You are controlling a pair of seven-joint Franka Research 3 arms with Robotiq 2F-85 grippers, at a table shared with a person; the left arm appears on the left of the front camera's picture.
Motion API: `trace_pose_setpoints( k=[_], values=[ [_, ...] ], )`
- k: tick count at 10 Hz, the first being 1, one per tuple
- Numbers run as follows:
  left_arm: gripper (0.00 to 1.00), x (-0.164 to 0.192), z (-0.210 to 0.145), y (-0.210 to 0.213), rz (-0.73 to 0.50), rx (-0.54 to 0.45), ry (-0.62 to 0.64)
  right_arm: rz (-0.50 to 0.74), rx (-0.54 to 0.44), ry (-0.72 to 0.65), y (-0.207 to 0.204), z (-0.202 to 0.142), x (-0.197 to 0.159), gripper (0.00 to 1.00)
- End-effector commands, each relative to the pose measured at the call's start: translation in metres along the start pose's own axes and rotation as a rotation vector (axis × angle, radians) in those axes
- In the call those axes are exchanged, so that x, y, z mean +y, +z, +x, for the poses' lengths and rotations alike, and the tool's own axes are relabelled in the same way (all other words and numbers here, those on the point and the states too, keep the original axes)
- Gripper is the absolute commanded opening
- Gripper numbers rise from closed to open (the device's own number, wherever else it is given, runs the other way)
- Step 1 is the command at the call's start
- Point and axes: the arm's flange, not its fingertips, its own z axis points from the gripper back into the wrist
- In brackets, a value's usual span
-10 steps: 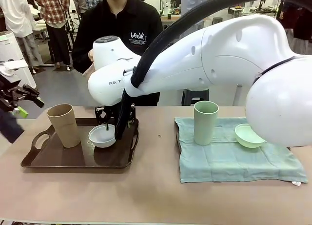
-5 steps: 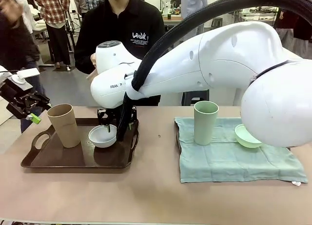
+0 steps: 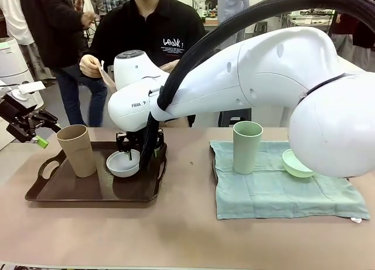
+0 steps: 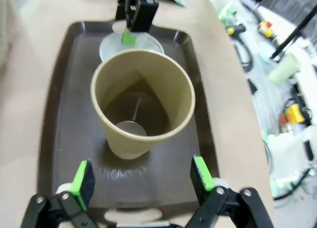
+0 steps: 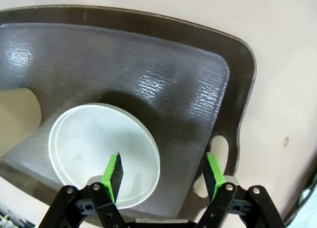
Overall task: Set up a tray with a mat and arrange the tableware.
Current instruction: Pick up the Picnic Bowl and Reusable plastic cup from the Handle tray in front of the human's position and hold them in the air.
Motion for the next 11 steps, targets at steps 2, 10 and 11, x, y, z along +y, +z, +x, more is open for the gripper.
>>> trace_pose_setpoints(
  k=[2,10,11],
  values=[
    [1.00,0.005,-0.004,-0.023,0.063,-0.045,-0.020,-0.011,-0.004,0.030,-0.003,0.005,0.005,0.85],
    [1.00,0.015,-0.001,-0.081,-0.023,-0.036,-0.049,0.013,0.002,-0.001,-0.017,0.011,0.001,0.85],
    [1.00,0.016,0.001,-0.086,-0.034,-0.040,-0.054,0.018,0.001,-0.007,-0.017,0.012,0.001,0.85]
  ],
)
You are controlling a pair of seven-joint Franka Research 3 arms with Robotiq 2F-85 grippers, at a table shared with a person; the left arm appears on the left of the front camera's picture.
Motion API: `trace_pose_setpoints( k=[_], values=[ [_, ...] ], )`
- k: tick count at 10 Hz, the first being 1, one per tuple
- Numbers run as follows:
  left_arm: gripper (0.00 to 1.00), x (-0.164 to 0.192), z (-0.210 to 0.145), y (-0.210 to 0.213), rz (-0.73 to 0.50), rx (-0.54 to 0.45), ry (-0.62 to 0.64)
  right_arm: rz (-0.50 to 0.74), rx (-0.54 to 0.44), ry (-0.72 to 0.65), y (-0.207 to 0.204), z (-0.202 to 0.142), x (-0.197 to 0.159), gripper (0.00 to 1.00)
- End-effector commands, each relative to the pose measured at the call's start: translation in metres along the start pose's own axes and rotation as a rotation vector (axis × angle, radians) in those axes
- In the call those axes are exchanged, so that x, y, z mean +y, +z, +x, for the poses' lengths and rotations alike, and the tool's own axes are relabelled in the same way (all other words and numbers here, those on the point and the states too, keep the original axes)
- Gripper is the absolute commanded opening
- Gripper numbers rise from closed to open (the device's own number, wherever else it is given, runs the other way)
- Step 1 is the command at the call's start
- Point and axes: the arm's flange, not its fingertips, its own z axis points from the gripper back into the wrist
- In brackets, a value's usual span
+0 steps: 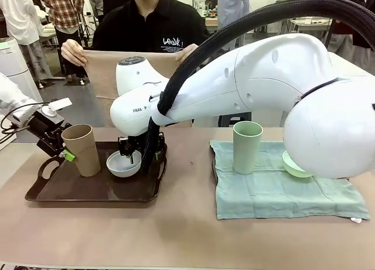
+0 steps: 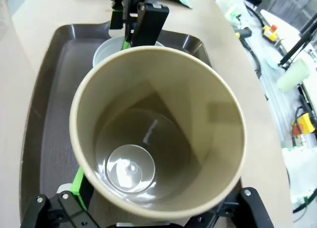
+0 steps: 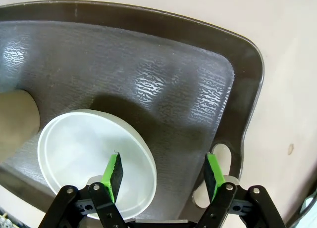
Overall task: Set up a tray with a mat and arrange the tableware.
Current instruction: Pick up the Picnic Bowl and Reusable plastic cup from the Handle tray in front of the human's position and hold them in the air.
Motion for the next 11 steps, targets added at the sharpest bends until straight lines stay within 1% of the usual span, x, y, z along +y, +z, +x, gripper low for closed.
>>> trace_pose_setpoints(
  k=[1,2,3,4,6,7,8,10,11],
  values=[
    [1.00,0.0004,-0.0006,-0.0088,-0.010,-0.025,-0.044,0.026,-0.010,-0.011,-0.0010,0.0090,0.0039,0.85],
    [1.00,0.0021,0.0007,-0.0130,-0.009,-0.043,-0.050,0.037,-0.006,-0.003,-0.0028,0.0096,0.0037,0.30],
    [0.76,0.0023,0.0007,-0.0135,-0.004,-0.074,-0.058,0.040,0.002,0.004,-0.0040,0.0094,0.0036,0.29],
    [0.48,0.0015,0.0004,-0.0118,0.001,-0.074,-0.056,0.041,0.005,0.008,-0.0046,0.0094,0.0034,0.00],
    [0.00,0.0000,0.0002,-0.0087,0.002,-0.072,-0.063,0.040,0.012,0.004,-0.0052,0.0104,0.0031,0.00],
    [0.33,0.0003,0.0006,-0.0086,0.000,-0.068,-0.062,0.036,0.016,-0.001,-0.0050,0.0107,0.0026,0.00],
    [0.00,0.0000,0.0002,-0.0086,-0.001,-0.068,-0.058,0.030,0.017,-0.003,-0.0045,0.0109,0.0030,0.00],
    [0.00,-0.0013,0.0010,-0.0070,0.004,-0.064,-0.055,0.015,0.018,-0.009,-0.0021,0.0097,0.0031,0.00],
    [0.32,-0.0029,0.0030,-0.0055,0.008,-0.061,-0.055,0.012,0.020,-0.012,-0.0005,0.0090,0.0022,0.00]
  ],
)
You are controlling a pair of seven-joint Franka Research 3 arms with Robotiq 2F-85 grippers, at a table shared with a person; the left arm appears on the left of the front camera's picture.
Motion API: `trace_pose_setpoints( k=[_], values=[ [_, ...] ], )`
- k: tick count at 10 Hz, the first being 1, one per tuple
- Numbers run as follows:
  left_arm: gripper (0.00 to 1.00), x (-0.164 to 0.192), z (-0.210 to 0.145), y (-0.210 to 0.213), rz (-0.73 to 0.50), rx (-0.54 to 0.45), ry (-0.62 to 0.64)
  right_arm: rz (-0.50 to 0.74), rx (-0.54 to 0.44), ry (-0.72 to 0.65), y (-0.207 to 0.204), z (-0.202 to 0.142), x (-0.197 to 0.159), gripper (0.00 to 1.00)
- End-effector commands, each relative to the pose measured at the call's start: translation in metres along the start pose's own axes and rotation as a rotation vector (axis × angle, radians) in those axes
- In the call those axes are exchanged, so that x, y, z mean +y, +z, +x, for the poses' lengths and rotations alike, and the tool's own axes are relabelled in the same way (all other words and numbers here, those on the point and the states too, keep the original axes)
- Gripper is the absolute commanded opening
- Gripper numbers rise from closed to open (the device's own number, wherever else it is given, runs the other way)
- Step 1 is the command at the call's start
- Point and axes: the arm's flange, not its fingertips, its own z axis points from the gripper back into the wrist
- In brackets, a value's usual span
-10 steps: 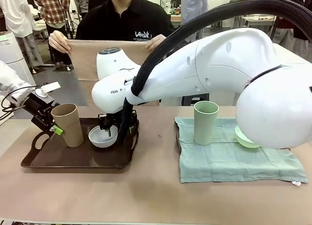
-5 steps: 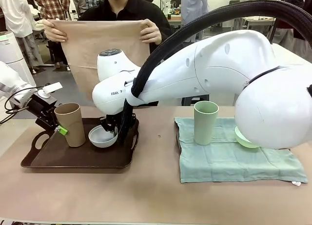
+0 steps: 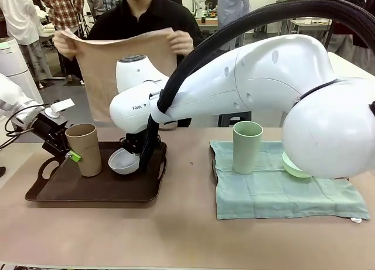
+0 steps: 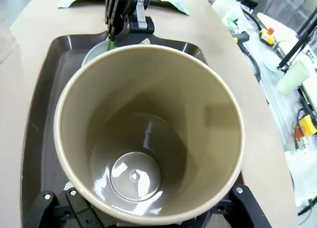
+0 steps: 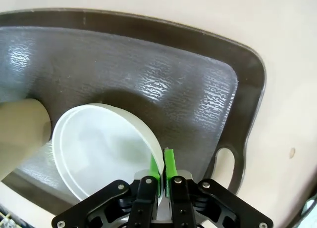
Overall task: Set up a tray with a mat and arrange the tableware.
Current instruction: Pick up the Picnic Bowl and Reusable plastic cup from the Handle tray in front of the human's position and hold them in the air.
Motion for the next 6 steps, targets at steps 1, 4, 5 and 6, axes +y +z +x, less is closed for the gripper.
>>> trace_pose_setpoints(
  k=[1,4,5,6],
  values=[
    [0.32,-0.008,0.004,0.005,0.014,-0.017,-0.033,-0.009,0.034,-0.011,-0.004,0.002,-0.001,0.00],
    [0.00,-0.031,0.029,0.034,0.037,0.010,-0.011,-0.082,0.031,-0.021,0.028,-0.016,-0.007,0.00],
    [0.00,-0.047,0.046,0.051,0.066,0.024,-0.031,-0.079,0.003,-0.024,0.053,-0.027,-0.009,0.00],
    [0.00,-0.062,0.063,0.066,0.092,0.034,-0.046,-0.070,-0.046,-0.022,0.081,-0.040,-0.012,0.00]
  ],
)
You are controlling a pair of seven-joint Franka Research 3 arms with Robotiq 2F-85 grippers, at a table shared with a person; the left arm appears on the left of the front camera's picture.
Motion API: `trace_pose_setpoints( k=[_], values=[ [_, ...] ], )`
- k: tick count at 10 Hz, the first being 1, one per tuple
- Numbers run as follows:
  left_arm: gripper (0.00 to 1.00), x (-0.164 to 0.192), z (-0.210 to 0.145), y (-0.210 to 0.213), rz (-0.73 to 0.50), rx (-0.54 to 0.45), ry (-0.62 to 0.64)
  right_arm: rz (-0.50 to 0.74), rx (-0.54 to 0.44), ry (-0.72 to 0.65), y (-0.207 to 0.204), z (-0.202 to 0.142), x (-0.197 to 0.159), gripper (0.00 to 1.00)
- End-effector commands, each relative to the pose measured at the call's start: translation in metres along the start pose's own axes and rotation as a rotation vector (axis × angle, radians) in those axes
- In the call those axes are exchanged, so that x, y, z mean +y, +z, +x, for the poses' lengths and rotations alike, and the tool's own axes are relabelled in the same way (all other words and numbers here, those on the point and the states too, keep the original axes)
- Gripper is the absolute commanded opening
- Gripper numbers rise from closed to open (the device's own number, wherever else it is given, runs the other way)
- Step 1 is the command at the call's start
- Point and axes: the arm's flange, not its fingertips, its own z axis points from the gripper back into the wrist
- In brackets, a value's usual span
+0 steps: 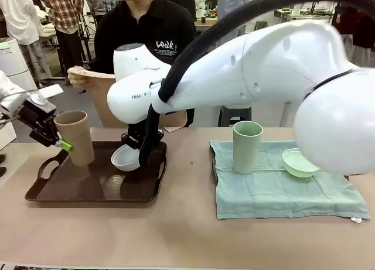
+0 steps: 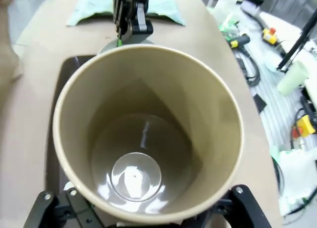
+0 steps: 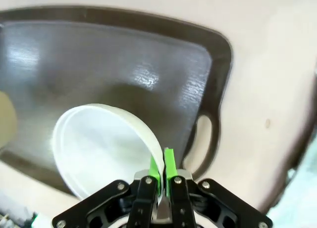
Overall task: Set up a tray with a mat and arrange the tableware.
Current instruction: Pick up the Picnic Bowl and Reusable plastic cup from the Handle tray in front of the human's position and hold them in the air.
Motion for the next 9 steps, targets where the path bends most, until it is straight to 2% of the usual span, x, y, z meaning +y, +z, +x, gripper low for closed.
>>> trace_pose_setpoints(
  k=[1,4,6,7,9],
  values=[
    [0.00,-0.038,0.033,0.027,0.040,0.026,-0.022,-0.018,-0.099,-0.019,0.050,-0.039,-0.015,0.00],
    [0.00,-0.071,0.072,0.066,0.102,0.037,-0.092,0.000,-0.209,-0.017,0.103,-0.071,-0.021,0.00],
    [0.00,-0.088,0.083,0.082,0.141,0.025,-0.102,0.016,-0.237,-0.019,0.112,-0.083,-0.026,0.00],
    [0.00,-0.071,0.078,0.078,0.116,0.029,-0.112,0.021,-0.174,0.004,0.126,-0.061,-0.014,0.00],
    [0.00,-0.071,0.078,0.078,0.116,0.029,-0.112,0.021,-0.174,0.004,0.126,-0.061,-0.014,0.00]
  ],
)
